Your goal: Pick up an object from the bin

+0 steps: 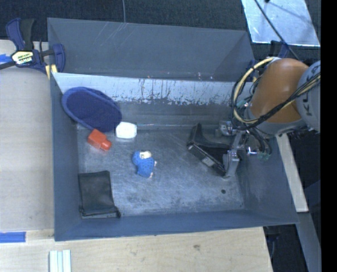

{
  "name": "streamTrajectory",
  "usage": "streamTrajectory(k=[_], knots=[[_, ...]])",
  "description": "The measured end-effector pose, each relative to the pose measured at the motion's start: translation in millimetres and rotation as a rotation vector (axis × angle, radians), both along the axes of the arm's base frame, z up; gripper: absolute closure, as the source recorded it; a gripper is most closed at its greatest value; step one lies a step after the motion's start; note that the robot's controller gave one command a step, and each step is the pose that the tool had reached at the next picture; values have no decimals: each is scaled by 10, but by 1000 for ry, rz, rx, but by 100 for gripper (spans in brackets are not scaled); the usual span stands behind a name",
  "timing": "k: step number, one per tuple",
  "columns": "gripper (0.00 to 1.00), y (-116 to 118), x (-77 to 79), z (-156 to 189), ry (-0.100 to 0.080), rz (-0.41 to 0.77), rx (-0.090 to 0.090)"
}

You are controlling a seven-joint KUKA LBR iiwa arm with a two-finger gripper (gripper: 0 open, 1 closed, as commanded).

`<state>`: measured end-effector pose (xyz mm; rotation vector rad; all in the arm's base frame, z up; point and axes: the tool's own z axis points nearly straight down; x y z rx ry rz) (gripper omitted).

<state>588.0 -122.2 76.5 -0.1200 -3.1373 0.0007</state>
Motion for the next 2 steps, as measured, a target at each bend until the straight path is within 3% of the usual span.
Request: streamTrajectory(k=[1,2], knots=[[100,-10,10,52,5,1,0],[100,-35,-114,1323,-8,-17,-2]])
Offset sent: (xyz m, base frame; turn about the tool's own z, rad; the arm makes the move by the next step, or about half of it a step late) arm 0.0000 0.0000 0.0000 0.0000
